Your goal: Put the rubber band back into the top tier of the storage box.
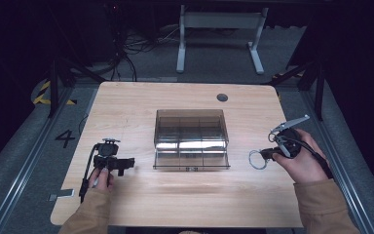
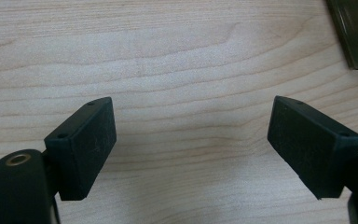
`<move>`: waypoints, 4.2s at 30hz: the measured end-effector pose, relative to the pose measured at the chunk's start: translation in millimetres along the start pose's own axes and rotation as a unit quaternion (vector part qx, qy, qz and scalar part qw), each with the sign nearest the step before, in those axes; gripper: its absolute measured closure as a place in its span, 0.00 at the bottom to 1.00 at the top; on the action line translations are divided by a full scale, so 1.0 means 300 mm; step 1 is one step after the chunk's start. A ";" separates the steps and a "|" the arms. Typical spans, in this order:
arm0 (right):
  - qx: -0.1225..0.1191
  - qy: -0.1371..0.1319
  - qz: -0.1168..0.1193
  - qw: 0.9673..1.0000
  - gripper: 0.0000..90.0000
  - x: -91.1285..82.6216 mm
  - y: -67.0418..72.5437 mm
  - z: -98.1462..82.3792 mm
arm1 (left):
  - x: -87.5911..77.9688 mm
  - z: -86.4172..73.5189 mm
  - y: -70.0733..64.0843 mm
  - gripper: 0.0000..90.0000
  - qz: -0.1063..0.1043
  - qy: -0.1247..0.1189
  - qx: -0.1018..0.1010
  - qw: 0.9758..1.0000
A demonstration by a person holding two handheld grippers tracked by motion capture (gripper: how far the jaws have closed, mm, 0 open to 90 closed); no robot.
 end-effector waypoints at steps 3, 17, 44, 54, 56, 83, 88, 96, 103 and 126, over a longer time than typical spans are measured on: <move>0.002 -0.002 0.003 1.000 0.96 -0.008 -0.001 0.007 | 0.000 0.000 0.000 0.18 0.000 0.000 0.000 1.000; 0.004 -0.026 0.007 1.000 0.96 -0.053 -0.003 0.042 | 0.002 -0.001 0.002 0.18 0.003 0.001 0.000 1.000; -0.051 -0.067 0.052 0.995 0.96 -0.104 0.139 0.169 | 0.001 -0.001 0.002 0.18 0.002 0.001 0.000 1.000; -0.073 -0.068 0.064 0.993 0.96 -0.079 0.197 0.221 | 0.001 -0.001 0.001 0.18 0.001 0.001 0.001 1.000; -0.079 -0.068 0.068 0.992 0.96 -0.072 0.210 0.233 | 0.000 -0.001 0.001 0.18 0.001 0.002 0.001 1.000; -0.127 -0.059 0.097 0.985 0.96 0.065 0.341 0.405 | 0.000 0.000 -0.002 0.18 -0.003 0.002 0.004 1.000; -0.130 -0.053 0.101 0.985 0.96 0.094 0.350 0.415 | 0.002 0.002 -0.009 0.18 -0.013 0.002 0.007 1.000; -0.141 -0.046 0.109 0.983 0.96 0.145 0.380 0.435 | 0.007 0.001 -0.008 0.18 -0.014 0.004 0.003 1.000; -0.146 -0.038 0.115 0.982 0.96 0.197 0.396 0.439 | 0.009 -0.001 -0.008 0.18 -0.014 0.006 0.001 1.000; -0.141 -0.017 0.119 0.983 0.96 0.289 0.406 0.420 | 0.009 0.006 -0.013 0.18 -0.025 0.004 -0.003 1.000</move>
Point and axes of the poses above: each handheld gripper's, and its own axes: x roughly forward along the jaws, z roughly out of its top, y roughly to its left, the point moved 9 cm from there along x, roughly forward along the jaws, and after that the axes turned 9 degrees about -x, right-handed, at the moved point
